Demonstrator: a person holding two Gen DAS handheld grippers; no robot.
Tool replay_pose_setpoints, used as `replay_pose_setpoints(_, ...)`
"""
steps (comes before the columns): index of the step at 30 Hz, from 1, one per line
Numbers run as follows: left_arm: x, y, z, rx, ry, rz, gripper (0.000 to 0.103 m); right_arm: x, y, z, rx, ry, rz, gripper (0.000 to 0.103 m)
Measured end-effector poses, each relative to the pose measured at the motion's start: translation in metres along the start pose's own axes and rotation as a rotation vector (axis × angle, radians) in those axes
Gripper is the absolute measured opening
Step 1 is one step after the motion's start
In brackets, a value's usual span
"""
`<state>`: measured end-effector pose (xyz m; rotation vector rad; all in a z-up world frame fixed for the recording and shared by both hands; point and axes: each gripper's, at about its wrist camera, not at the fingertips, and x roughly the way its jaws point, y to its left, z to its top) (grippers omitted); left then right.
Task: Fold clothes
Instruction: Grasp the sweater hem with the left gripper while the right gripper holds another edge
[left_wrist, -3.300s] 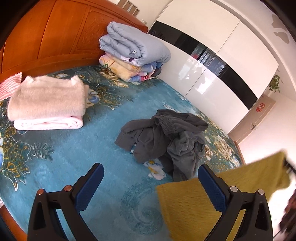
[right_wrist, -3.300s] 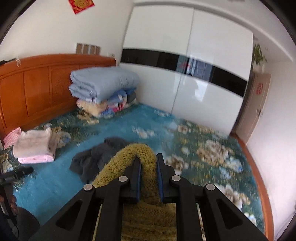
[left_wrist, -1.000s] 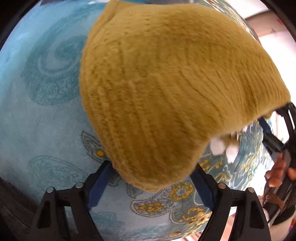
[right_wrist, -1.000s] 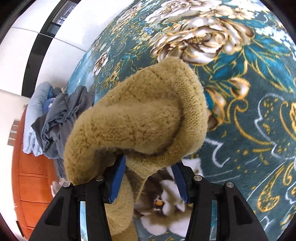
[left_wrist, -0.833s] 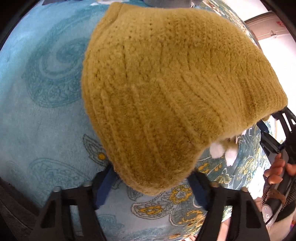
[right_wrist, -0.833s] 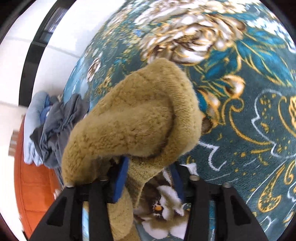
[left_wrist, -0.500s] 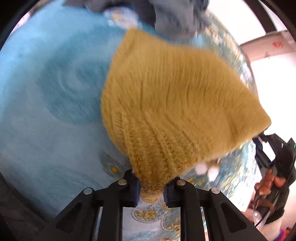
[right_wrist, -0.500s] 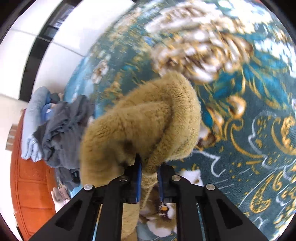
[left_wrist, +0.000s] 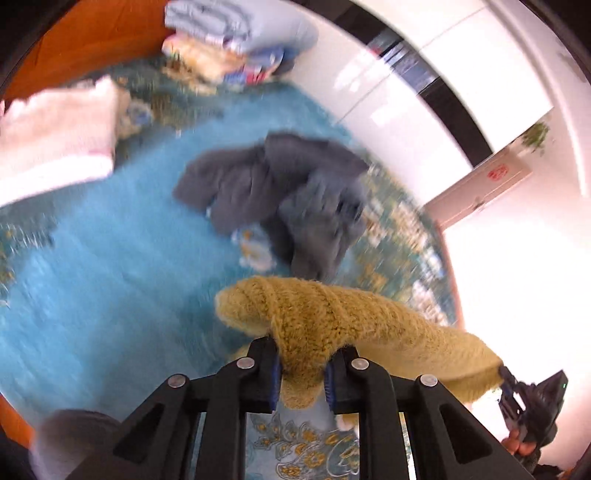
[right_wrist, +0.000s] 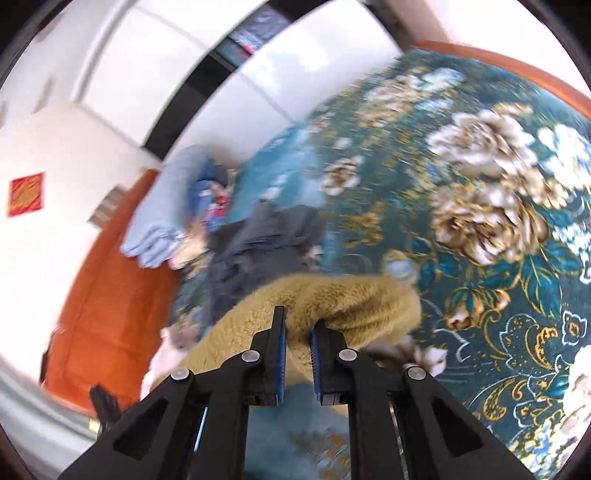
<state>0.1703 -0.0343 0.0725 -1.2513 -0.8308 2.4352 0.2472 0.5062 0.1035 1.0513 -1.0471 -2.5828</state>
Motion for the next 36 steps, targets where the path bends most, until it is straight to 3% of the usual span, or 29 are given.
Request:
replay_pose_setpoints(4,-0.025,-0.007,0.023,0.033,-0.043,-0.016,0.019,-0.005,0.006,-0.001,-0.027,0.012,0.007,0.012)
replay_pose_setpoints(7,-0.004,-0.007,0.031,0.065,0.005,0.037,0.019,-0.007,0.009,-0.001,-0.045,0.021,0.010,0.012)
replay_pose_setpoints(13,0.092,0.040,-0.002,0.022,0.211,0.221,0.019,0.090,-0.052,-0.020,0.090,0.176,-0.150,0.012)
replay_pose_setpoints(15,0.109,0.055,-0.010,-0.019,0.258,0.241,0.020,0.117,-0.075,-0.026,0.144,0.209,-0.190,0.011)
replay_pose_setpoints(18,0.124,0.065,-0.010,-0.052,0.280,0.243,0.020,0.132,-0.093,-0.023,0.164,0.213,-0.223,0.009)
replay_pose_setpoints(24,0.153,0.058,0.014,-0.024,0.286,0.282,0.023,0.147,-0.103,-0.006,0.163,0.216,-0.263,0.009)
replay_pose_setpoints(27,0.161,0.062,0.016,-0.050,0.297,0.274,0.031,0.152,-0.106,-0.017,0.155,0.255,-0.279,0.010)
replay_pose_setpoints(30,0.161,0.068,0.009,-0.083,0.299,0.265,0.064,0.157,-0.115,-0.033,0.176,0.301,-0.291,0.010)
replay_pose_setpoints(36,0.137,0.079,-0.007,-0.149,0.279,0.278,0.068,0.153,-0.133,-0.066,0.255,0.352,-0.331,0.010)
